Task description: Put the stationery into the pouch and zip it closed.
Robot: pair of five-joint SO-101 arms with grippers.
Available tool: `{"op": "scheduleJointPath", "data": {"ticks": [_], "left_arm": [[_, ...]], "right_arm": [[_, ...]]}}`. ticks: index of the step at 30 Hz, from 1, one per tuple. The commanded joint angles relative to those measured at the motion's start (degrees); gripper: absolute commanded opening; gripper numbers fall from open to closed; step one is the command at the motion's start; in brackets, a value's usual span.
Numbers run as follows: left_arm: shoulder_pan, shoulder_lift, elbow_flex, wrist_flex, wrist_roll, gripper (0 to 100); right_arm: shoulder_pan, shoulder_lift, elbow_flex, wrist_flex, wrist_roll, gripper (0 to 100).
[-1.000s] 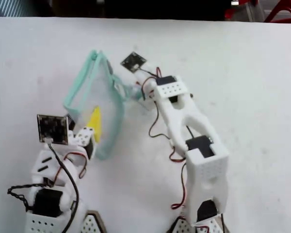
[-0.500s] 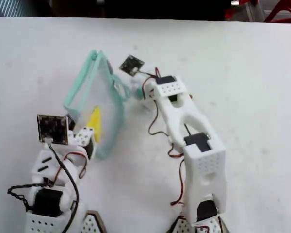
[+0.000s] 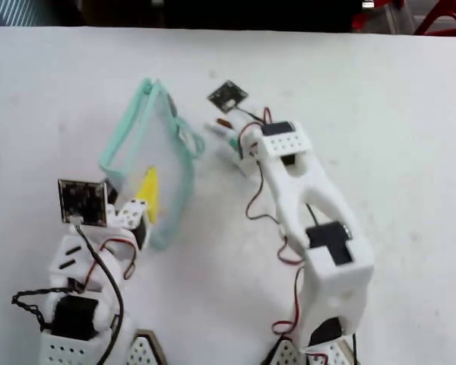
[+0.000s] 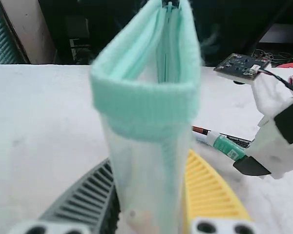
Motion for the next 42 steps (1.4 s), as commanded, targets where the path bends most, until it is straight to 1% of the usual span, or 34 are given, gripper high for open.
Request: {"op": "scheduleJointPath", "data": {"ticks": [1, 6, 9, 11, 13, 16, 18, 21, 25, 28, 32, 37, 42], "left_arm": [[0.0, -0.2, -0.8, -0.4, 0.3, 17], [2.9, -0.2, -0.8, 1.8, 0.3, 24], [4.0, -0.3, -0.9, 2.3, 0.3, 24], [4.7, -0.3, -1.5, 2.6, 0.4, 24], [5.5, -0.3, -3.2, 5.2, 0.7, 24], [6.5, -0.3, -6.2, 9.2, 4.1, 25], [6.8, -0.3, -6.9, 10.2, 4.3, 25], [6.8, -0.3, -6.9, 10.2, 4.4, 25], [6.8, -0.3, -6.9, 10.4, 4.4, 25], [6.6, -0.3, -6.9, 10.3, 4.4, 25], [6.4, -0.3, -6.9, 10.1, 4.3, 25], [6.4, -0.3, -6.9, 10.1, 4.3, 25], [6.4, -0.3, -6.9, 10.1, 4.3, 25]], "right_arm": [[0.3, -17.6, 8.4, -4.9, -4.0, 1.7], [0.0, -42.3, 25.1, -14.4, -10.4, 1.7], [-2.5, -55.8, 29.6, -16.0, -11.3, 1.6], [-5.5, -63.8, 29.5, -14.7, -11.2, 1.6], [-9.3, -70.2, 27.0, -12.8, -11.3, 1.6], [-16.5, -74.9, 19.7, -9.3, -11.4, 1.6], [-21.4, -73.7, 13.5, -8.1, -11.5, 1.6], [-27.7, -67.6, 4.8, -7.3, -11.5, 1.6], [-32.4, -55.4, -6.1, -2.6, -11.9, 1.6], [-32.5, -48.1, -11.8, 2.1, -17.9, 1.6], [-28.8, -44.4, -13.5, 3.4, -26.2, 1.6], [-25.2, -44.5, -13.6, 8.5, -27.1, 1.6], [-24.7, -42.8, -11.3, 5.9, -27.1, 1.6]]}}
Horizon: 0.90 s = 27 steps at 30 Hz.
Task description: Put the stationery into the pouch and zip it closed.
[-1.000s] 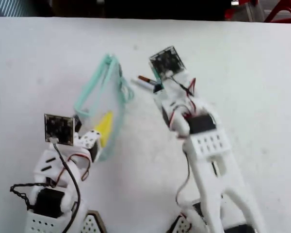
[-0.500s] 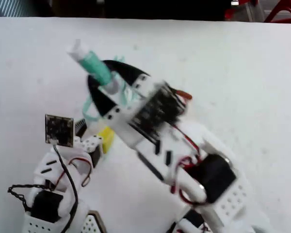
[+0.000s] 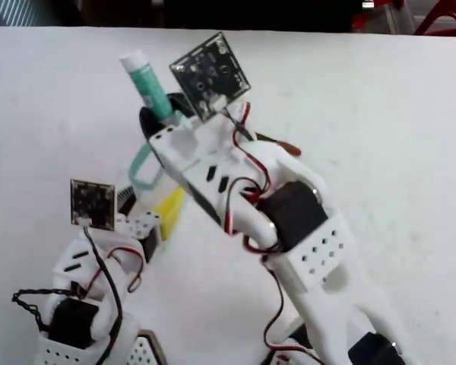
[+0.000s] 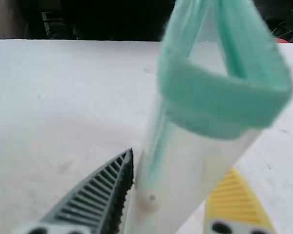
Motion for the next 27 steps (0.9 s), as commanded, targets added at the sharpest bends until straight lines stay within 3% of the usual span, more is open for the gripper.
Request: {"op": "scheduleJointPath", "data": {"ticks": [1, 20, 27], "left_arm": [[0.2, 0.0, -3.2, -0.1, 0.7, 25], [0.1, 0.0, -3.2, -0.1, 0.7, 25], [-0.1, 0.0, -3.2, -0.1, 0.8, 25]], "right_arm": [[0.6, 0.4, -0.2, -2.9, -0.5, 1.6], [-4.0, 4.7, 15.4, -20.2, -0.3, 1.6], [-5.0, -1.8, 23.9, -20.4, -0.2, 1.7]]}}
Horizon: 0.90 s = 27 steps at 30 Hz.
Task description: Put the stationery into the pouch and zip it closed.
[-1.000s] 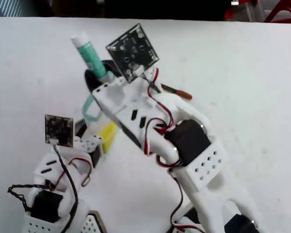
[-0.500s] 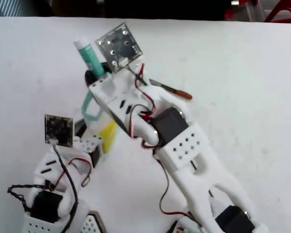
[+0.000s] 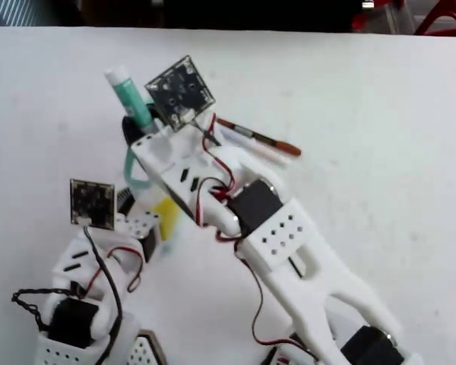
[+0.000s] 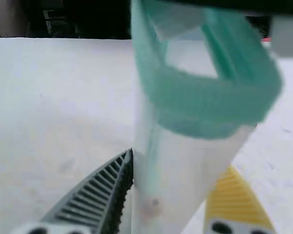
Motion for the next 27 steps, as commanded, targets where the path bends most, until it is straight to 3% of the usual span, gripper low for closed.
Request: {"op": "scheduleJointPath", "data": {"ticks": [1, 4, 9, 12, 16, 27], "left_arm": [[-0.6, -0.3, -3.2, -0.3, 1.0, 25], [-2.4, -0.2, -3.1, -1.4, 1.1, 25], [-3.3, -0.2, -0.7, -4.6, 1.1, 25], [-3.2, -0.2, -0.6, -4.7, 1.1, 25], [-3.4, -0.2, -0.6, -4.6, 1.0, 25], [-3.5, -0.2, -0.5, -4.6, 0.9, 25]], "right_arm": [[-1.6, -6.0, 4.4, -0.3, 0.0, 1.7], [-2.0, -12.4, 7.8, -0.3, 1.7, 1.7], [-4.5, -16.1, 13.1, 0.9, 12.2, 1.9], [-5.2, -15.4, 14.3, 2.0, 11.7, 5.3], [-5.3, -15.6, 14.0, 2.9, 9.8, 20.0], [-5.1, -15.7, 14.0, 2.9, 9.9, 17.3]]}}
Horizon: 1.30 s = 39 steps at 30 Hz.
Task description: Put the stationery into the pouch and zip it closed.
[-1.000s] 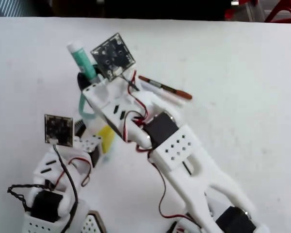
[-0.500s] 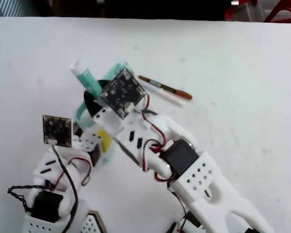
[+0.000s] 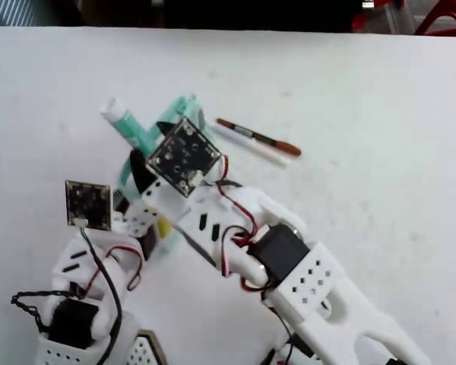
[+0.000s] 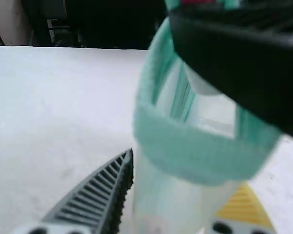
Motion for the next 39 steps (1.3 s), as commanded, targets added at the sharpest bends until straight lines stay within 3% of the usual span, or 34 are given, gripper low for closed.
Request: {"op": "scheduleJointPath", "data": {"ticks": [1, 8, 15, 31, 39], "left_arm": [[-1.8, 0.1, -0.6, -2.7, 0.5, 25], [-1.8, 0.1, -0.6, -2.7, 0.4, 25], [-1.8, 0.1, -0.6, -2.8, 0.4, 25], [-1.6, 0.1, -0.5, -2.5, 0.4, 25], [-1.5, 0.1, -0.5, -2.8, 0.4, 25]], "right_arm": [[-0.7, 0.3, 0.5, 1.9, -0.2, 17.3], [6.4, 0.9, -1.1, -1.2, 2.2, 4.0], [3.9, 0.8, -2.8, 9.3, 2.6, 22.1], [0.8, 1.4, -28.4, 16.1, 2.3, 22.2], [-0.4, 7.4, -38.1, 10.3, 2.4, 3.2]]}}
